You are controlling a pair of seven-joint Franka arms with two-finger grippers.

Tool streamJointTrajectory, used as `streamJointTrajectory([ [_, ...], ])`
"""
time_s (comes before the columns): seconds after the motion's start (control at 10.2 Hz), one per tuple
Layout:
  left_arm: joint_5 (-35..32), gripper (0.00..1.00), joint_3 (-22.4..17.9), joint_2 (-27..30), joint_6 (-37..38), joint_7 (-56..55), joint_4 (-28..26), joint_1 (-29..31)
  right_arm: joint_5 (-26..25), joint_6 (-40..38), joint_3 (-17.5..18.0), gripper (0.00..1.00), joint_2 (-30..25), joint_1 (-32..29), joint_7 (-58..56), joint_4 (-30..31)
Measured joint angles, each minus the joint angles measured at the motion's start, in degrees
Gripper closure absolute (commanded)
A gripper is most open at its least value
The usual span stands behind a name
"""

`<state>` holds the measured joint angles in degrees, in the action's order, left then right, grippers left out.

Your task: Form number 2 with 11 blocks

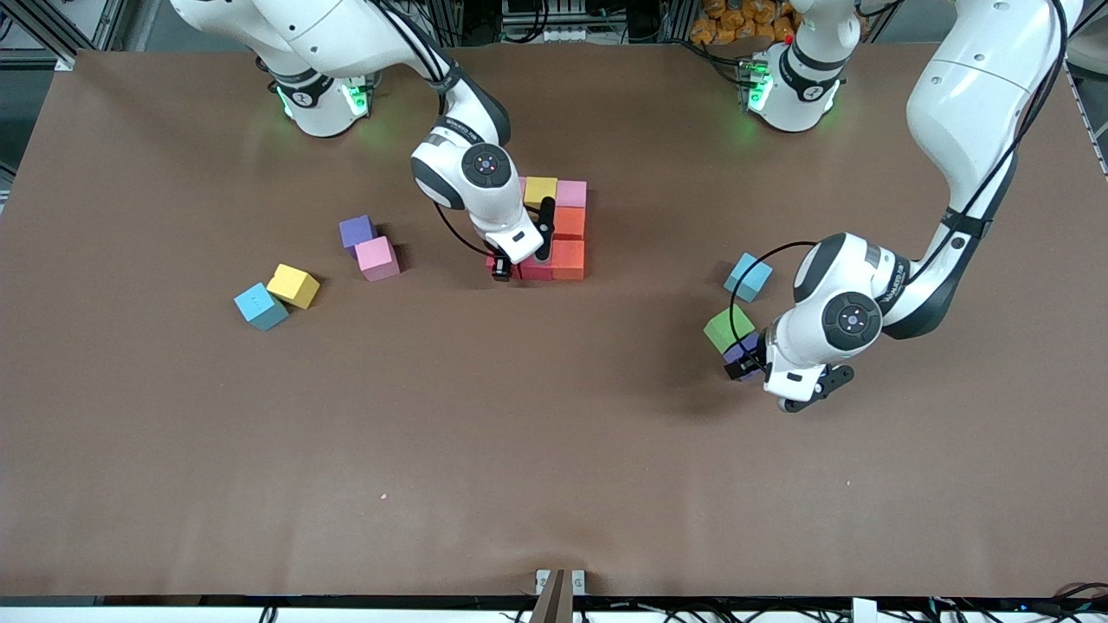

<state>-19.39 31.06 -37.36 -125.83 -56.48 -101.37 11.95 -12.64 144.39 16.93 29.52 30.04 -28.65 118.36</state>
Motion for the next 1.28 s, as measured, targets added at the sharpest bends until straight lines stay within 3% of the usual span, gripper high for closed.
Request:
streamJointTrajectory([
  [0.2, 0.0, 0.0, -0.01, -0.61, -1.45, -0.18, -0.72, 0.02, 0.0, 0.76, -0.01, 0.0, 1.06, 0.09, 0.0, 0.0],
  [0.69, 0.0, 0.12, -0.06, -0.7, -1.78, -0.21, -1.06, 0.03, 0.0, 0.43, -0.04, 0.0, 1.06, 0.09, -0.01, -0.28],
  [1.08, -0.01, 0.15, -0.12, -0.81, -1.79, -0.21, -1.12, 0.07, 0.0, -1.72, 0.55, 0.0, -2.04, 0.14, -0.02, -0.92],
  [1.28, -0.5, 0.31, -0.2, -1.67, -1.82, -0.21, -1.17, 0.07, 0.0, -2.93, 0.68, 0.0, -5.41, 0.19, -0.01, -0.71],
])
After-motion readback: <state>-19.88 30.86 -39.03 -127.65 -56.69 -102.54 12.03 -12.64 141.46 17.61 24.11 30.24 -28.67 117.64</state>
